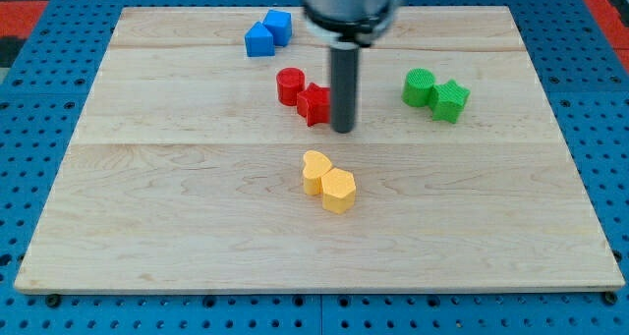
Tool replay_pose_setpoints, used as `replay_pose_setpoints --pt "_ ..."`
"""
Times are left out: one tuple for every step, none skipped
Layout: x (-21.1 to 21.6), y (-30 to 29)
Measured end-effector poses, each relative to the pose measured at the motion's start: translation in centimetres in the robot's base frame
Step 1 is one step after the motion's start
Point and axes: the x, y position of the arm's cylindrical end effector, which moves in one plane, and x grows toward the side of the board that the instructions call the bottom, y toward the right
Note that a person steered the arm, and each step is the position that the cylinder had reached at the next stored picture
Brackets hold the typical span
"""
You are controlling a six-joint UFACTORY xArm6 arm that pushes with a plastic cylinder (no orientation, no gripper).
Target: Move the green star underneath the green circle
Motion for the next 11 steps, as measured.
replay_pose_setpoints --pt "0.0 0.5" --pt "0.1 3.2" --pt "0.6 7.7" --pt "1.1 12.8" --pt "-1.3 19.2" --pt "-5.4 21.7" --pt "-6.7 19.9" --pt "-5.9 17.5" --pt "-5.4 14.0" --pt "-5.4 11.4" --pt "-3.9 9.8"
